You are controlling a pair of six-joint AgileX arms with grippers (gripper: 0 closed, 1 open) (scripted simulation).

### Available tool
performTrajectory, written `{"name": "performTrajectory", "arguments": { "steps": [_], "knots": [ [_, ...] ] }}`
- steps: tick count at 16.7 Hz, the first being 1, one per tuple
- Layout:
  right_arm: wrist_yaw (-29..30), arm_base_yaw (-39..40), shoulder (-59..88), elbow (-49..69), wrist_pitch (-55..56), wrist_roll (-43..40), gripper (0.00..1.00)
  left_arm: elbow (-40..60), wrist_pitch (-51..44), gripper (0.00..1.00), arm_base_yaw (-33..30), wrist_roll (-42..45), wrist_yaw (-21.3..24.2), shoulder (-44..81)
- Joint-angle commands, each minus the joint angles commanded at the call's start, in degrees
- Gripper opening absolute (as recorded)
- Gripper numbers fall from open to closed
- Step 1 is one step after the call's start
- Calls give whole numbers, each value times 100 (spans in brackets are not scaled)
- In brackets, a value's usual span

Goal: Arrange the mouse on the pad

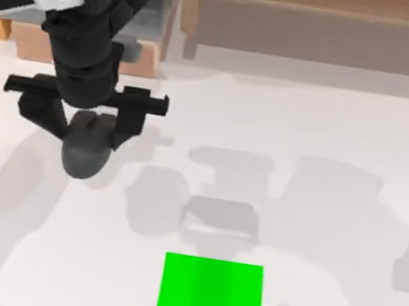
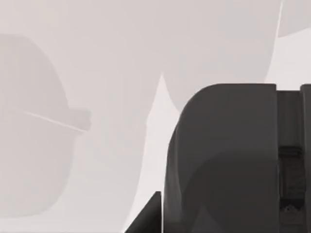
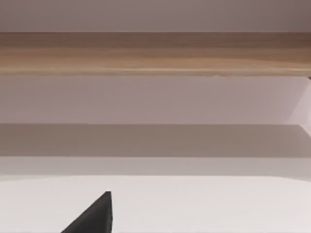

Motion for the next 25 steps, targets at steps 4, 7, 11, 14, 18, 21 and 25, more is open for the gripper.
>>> {"name": "performTrajectory", "arguments": {
  "steps": [4,7,11,14,18,21,25],
  "knots": [
    [0,0,0,0,0,0,100,-241,158,0,-1819,-1947,-39,-20],
    [0,0,0,0,0,0,100,-420,314,0,-2844,-2989,-83,-116],
    [0,0,0,0,0,0,100,-563,460,0,-3387,-3529,-130,-250],
    [0,0,0,0,0,0,100,-563,460,0,-3387,-3529,-130,-250],
    [0,0,0,0,0,0,100,-600,529,0,-3364,-3517,-125,-205],
    [0,0,0,0,0,0,100,-731,720,0,-3365,-3517,-125,-151],
    [0,0,0,0,0,0,100,-903,956,0,-3372,-3512,-118,-70]
  ]
}}
